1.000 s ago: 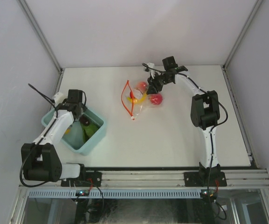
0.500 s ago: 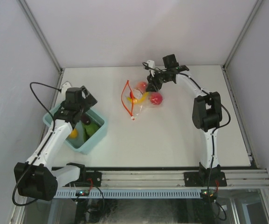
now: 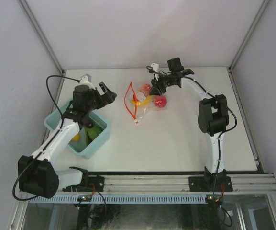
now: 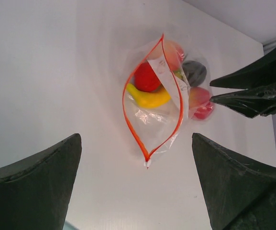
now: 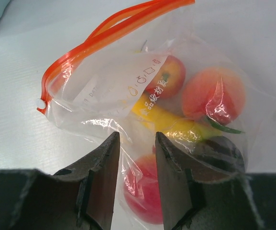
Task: Open the zip-top bag and remove the fake food
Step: Place the fake fruit in the bin, then pick up the fake fruit from the zipper food storage bag.
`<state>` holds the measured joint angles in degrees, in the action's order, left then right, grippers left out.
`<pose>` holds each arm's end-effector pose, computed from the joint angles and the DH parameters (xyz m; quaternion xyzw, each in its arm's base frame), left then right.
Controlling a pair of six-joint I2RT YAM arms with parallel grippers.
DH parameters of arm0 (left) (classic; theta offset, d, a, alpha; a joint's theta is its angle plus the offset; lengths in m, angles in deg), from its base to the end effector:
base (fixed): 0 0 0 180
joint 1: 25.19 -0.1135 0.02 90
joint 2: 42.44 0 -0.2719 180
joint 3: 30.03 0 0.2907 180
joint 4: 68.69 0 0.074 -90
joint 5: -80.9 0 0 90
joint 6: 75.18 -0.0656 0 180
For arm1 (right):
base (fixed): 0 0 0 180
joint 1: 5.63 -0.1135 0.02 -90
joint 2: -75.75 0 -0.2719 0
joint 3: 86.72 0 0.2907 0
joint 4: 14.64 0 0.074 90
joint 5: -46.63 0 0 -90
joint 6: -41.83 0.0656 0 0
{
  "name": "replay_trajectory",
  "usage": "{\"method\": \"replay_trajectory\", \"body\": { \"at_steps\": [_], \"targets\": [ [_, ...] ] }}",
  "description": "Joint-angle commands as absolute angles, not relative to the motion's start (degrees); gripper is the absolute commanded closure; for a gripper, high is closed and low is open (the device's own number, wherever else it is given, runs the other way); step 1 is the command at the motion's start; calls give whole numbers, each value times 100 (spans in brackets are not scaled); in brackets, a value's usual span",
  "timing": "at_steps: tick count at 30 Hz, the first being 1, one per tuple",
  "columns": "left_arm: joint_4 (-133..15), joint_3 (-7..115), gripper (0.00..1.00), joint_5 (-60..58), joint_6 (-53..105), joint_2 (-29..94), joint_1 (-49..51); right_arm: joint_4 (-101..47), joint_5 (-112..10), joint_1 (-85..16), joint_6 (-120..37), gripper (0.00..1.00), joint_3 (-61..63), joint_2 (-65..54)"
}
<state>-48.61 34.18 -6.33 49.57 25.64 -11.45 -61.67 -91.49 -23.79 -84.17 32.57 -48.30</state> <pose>0.3257 -0.0829 0.2895 -0.1399 0.8265 -0.2422 0.4885 0.4929 0.2131 0.2221 -0.5116 0.7075 0.3342 0.3550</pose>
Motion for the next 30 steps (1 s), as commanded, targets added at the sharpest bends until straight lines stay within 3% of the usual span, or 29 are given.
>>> {"method": "replay_trajectory", "body": {
  "at_steps": [1, 8, 14, 20, 25, 30],
  "targets": [
    [-5546, 3658, 0, -6, 4910, 2914, -1044, -5860, -9240, -2399, -8391, 64, 3260, -4362],
    [-5730, 3911, 0, 94, 4812, 3414, -947, -5814, -9223, -2383, -8370, 64, 3227, -4348],
    [-5929, 4122, 11, 405, 4624, 3940, -945, -5755, -9207, -2374, -8328, 64, 3199, -4332],
    [-5927, 4438, 33, 293, 4071, 4441, -767, -5604, -9124, -2350, -8177, 64, 3164, -4318],
    [-5560, 4894, 66, -17, 3445, 4851, -577, -5298, -9073, -2298, -7855, 64, 3100, -4304],
    [-5319, 5174, 80, -522, 2809, 5206, -391, -4890, -8981, -2205, -7364, 64, 3018, -4305]
  ]
}}
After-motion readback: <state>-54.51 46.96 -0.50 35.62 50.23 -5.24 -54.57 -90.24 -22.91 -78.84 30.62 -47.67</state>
